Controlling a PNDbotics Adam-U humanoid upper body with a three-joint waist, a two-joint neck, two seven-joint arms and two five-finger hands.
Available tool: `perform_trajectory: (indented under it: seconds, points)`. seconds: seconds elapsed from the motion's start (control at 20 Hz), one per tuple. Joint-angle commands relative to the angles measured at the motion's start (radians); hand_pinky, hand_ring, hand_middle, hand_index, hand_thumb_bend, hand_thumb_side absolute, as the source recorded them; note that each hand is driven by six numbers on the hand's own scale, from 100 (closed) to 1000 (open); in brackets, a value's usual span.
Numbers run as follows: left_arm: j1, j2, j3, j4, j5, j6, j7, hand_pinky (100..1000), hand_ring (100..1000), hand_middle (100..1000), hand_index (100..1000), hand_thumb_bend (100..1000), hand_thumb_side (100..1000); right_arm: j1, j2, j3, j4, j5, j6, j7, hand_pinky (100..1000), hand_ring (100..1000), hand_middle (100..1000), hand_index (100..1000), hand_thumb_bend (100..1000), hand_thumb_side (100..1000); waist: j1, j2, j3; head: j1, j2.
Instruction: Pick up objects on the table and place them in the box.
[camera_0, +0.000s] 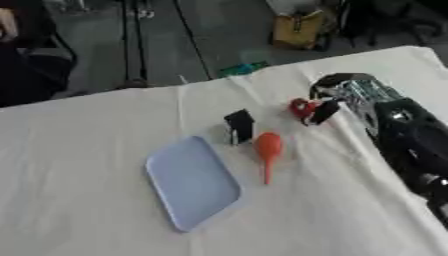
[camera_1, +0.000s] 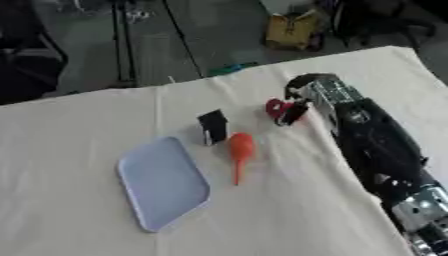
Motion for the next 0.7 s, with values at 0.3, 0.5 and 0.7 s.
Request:
perform_trajectory:
  seconds: [0.3,0.5,0.7]
  points:
    - [-0.011,0.011,0.008,-0.014,0.006,-0.001,-0.003,796,833,828,760,100,841,-0.04,0.008,-0.043,0.058,0.042,0.021,-0.017,873,922,822,908,428,618,0.001,-0.01,0.009,-0.013,-0.019]
    - [-0.011,0.009,0.007,-0.014,0.006,0.0,-0.005,796,833,828,760,100,840,-0.044,0.014,-0.058,0.073,0.033,0.021,-0.023,874,922,814,913,431,624,0.004,-0.007,0.012,-0.017,-0.025]
    - [-0.012,0.007,0.005,-0.014,0.006,-0.001,-0.007,796,833,828,761,100,839,-0.048,0.016,-0.065,0.081,0.025,0.024,-0.028,876,924,815,915,427,624,0.006,-0.003,0.013,-0.018,-0.027]
